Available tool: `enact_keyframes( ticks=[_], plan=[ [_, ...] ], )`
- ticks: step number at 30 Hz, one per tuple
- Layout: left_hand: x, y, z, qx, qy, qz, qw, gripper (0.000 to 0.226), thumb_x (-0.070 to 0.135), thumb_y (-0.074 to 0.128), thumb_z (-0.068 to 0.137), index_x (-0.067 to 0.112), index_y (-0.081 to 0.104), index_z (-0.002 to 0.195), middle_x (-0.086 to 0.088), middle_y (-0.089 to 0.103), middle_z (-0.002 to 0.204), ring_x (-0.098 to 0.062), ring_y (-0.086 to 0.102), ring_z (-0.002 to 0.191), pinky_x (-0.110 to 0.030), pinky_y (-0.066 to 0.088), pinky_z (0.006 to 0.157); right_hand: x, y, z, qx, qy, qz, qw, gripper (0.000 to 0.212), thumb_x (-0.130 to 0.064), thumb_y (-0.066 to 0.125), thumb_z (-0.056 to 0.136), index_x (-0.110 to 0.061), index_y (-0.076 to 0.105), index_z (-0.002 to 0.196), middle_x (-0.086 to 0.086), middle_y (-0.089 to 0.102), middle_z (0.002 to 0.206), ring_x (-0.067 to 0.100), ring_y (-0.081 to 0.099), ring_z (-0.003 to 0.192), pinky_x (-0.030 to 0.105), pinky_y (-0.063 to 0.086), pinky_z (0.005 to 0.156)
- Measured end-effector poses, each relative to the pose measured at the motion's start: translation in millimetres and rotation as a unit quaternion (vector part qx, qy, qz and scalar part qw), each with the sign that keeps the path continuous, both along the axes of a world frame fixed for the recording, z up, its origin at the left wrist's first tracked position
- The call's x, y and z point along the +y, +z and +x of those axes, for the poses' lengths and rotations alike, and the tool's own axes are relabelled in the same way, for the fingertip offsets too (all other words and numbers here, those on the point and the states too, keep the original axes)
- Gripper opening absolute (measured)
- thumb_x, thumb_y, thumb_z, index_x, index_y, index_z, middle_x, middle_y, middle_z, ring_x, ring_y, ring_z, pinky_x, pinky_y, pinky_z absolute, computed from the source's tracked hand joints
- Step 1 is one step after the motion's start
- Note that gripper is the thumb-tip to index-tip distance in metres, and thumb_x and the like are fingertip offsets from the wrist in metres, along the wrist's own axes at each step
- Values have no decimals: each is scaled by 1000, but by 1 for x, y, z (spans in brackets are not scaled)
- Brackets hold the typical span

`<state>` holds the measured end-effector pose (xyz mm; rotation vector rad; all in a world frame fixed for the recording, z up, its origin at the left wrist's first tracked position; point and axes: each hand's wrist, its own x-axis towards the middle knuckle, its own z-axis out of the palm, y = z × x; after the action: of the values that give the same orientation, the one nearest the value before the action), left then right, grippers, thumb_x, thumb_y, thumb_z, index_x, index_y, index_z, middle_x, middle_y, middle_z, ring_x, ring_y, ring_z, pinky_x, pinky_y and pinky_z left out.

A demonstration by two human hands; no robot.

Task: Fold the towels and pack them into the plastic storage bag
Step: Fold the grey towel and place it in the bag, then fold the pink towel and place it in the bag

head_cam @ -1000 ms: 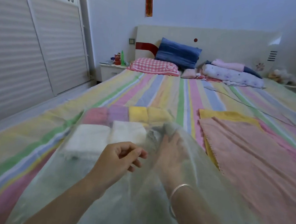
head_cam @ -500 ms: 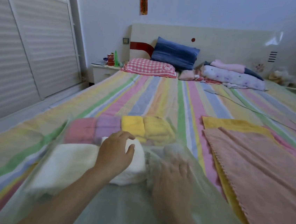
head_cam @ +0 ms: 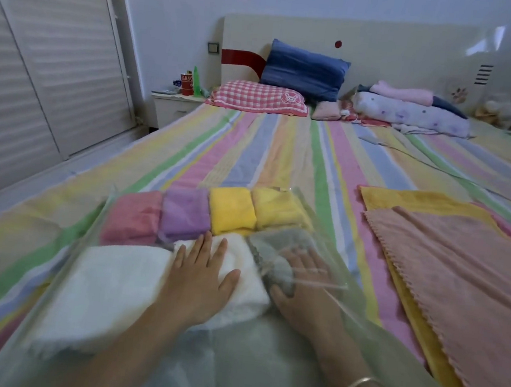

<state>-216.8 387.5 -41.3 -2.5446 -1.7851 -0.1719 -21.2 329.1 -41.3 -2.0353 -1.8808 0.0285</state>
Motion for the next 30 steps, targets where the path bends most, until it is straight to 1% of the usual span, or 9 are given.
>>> enact_keyframes(
  ticks=[4,7,11,15,19,22,24,27,30],
  plan=[
    [-2,-2,-1,-9,-4,15,1000,98,66,-15,69,22,3,155,-9,1,162,-22,-1,150,-47,2,120,2,3,-7,10,-62,-32,998,85,-78,9,72,-35,40,139,-4,32,153,22,21,144,43,7,117],
    [-3,-3,-1,-22,-7,16,1000,107,74,-27,65,22,1,155,-8,-2,162,-21,-3,150,-47,0,120,13,21,-20,26,-15,-61,998,84,-61,-9,80,-29,31,147,-2,20,159,17,8,147,38,-8,116],
    [-5,-1,-3,-17,-13,16,1000,122,72,-44,52,23,-1,155,-7,-3,162,-20,-4,150,-45,-2,120,29,29,-19,3,-16,-140,990,56,-46,19,97,-29,16,151,-2,8,160,18,-1,148,39,-5,119],
    [-7,-3,-3,-34,-14,18,999,103,74,-21,71,21,7,155,-9,5,162,-23,2,150,-46,0,120,7,46,-15,166,-9,-312,935,54,-41,30,103,-16,22,150,6,18,157,24,13,146,30,10,114],
    [-24,6,-2,-101,-60,142,983,65,48,26,90,14,43,144,-15,28,156,-28,23,145,-47,17,117,14,34,-15,22,3,-209,978,56,-54,18,98,-36,15,151,-4,4,161,23,-1,147,43,-4,118],
    [-48,17,9,-160,-150,205,954,50,33,38,92,15,51,137,-11,35,153,-24,30,142,-44,20,116,-3,15,-14,-16,13,-108,994,72,-66,0,82,-45,23,147,-2,11,161,24,2,148,51,-4,117],
    [-71,26,21,-198,-175,185,947,49,32,36,93,17,51,138,-7,36,153,-20,31,142,-39,17,118,-30,17,-20,-13,26,-96,995,69,-61,4,84,-42,34,143,2,28,156,30,19,145,51,9,115],
    [-107,41,46,-254,-204,110,939,51,37,33,93,22,50,138,-1,37,153,-14,35,139,-32,20,116,-81,13,-29,-50,22,-100,993,58,-48,34,84,-26,51,135,9,53,136,35,50,126,48,28,103],
    [-137,58,73,-319,-220,10,922,49,43,39,89,25,57,131,3,44,148,-12,42,134,-30,32,112,-136,-4,-39,-64,15,-63,996,66,-48,40,75,-15,58,130,12,59,130,34,55,121,50,31,99]
  ],
)
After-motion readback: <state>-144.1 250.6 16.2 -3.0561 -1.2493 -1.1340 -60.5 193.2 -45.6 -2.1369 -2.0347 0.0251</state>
